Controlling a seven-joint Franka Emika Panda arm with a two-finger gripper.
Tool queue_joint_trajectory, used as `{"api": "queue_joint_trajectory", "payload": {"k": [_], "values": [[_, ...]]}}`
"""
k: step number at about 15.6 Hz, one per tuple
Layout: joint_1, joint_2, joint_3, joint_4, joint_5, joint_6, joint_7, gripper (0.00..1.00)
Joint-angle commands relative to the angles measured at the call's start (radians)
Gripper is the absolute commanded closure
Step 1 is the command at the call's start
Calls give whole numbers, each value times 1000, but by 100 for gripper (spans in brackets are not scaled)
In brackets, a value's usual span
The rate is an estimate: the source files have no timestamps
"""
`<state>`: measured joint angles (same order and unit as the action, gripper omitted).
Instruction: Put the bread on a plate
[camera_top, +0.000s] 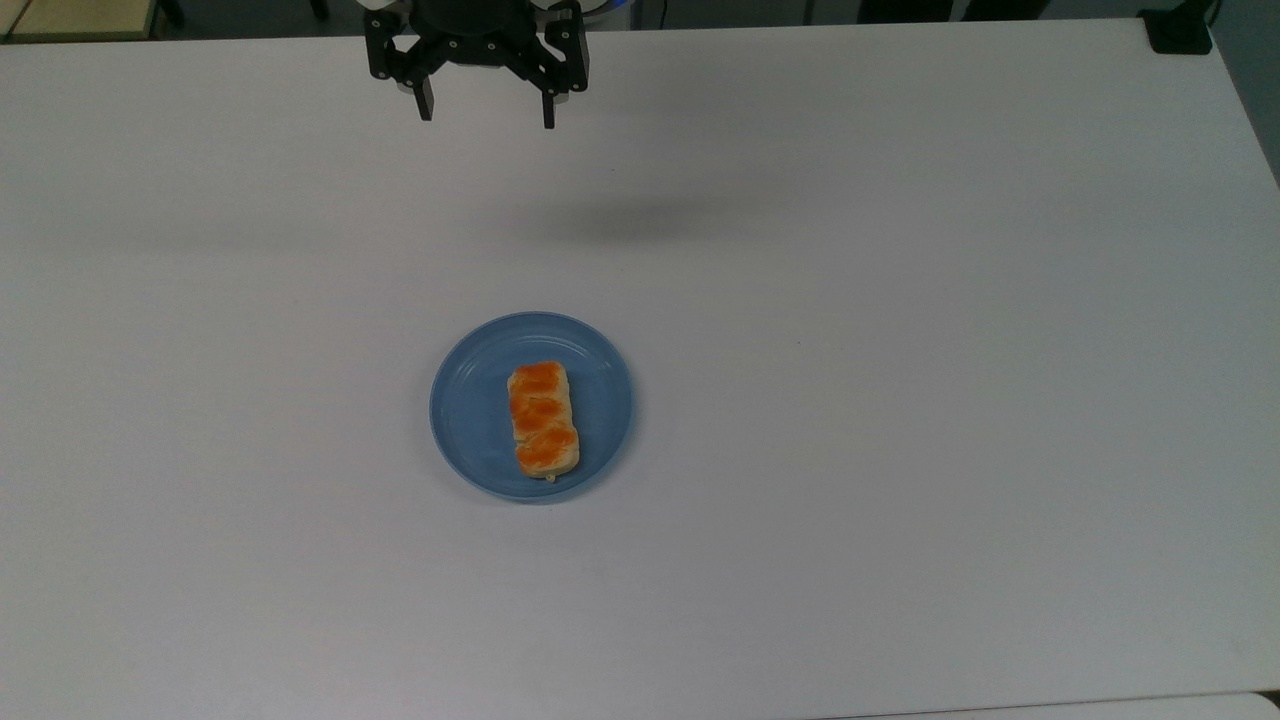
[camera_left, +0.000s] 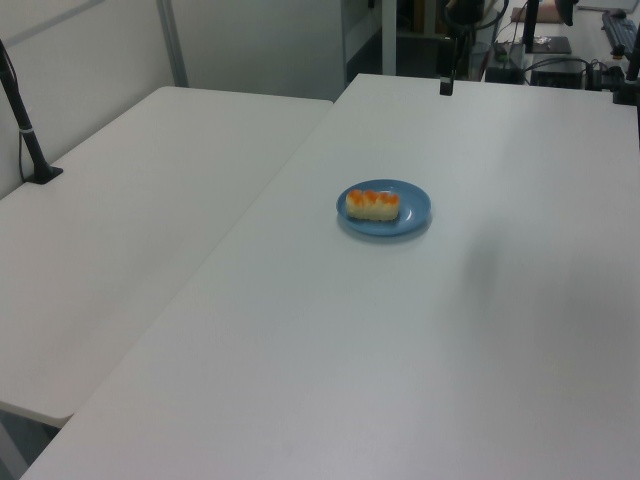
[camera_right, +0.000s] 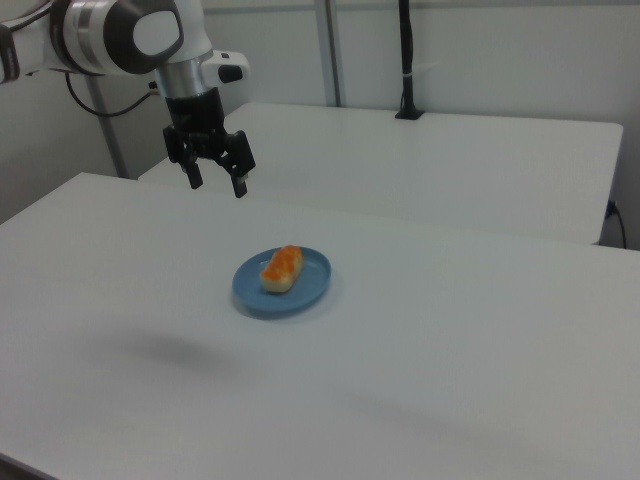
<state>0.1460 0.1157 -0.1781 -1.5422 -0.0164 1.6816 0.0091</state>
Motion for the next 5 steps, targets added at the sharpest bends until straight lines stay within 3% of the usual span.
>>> {"api": "queue_joint_trajectory", "payload": {"k": [1,5], "values": [[0,-30,5,-29,10,-54,8,0],[0,-27,5,-27,12,-59,8,0]]}}
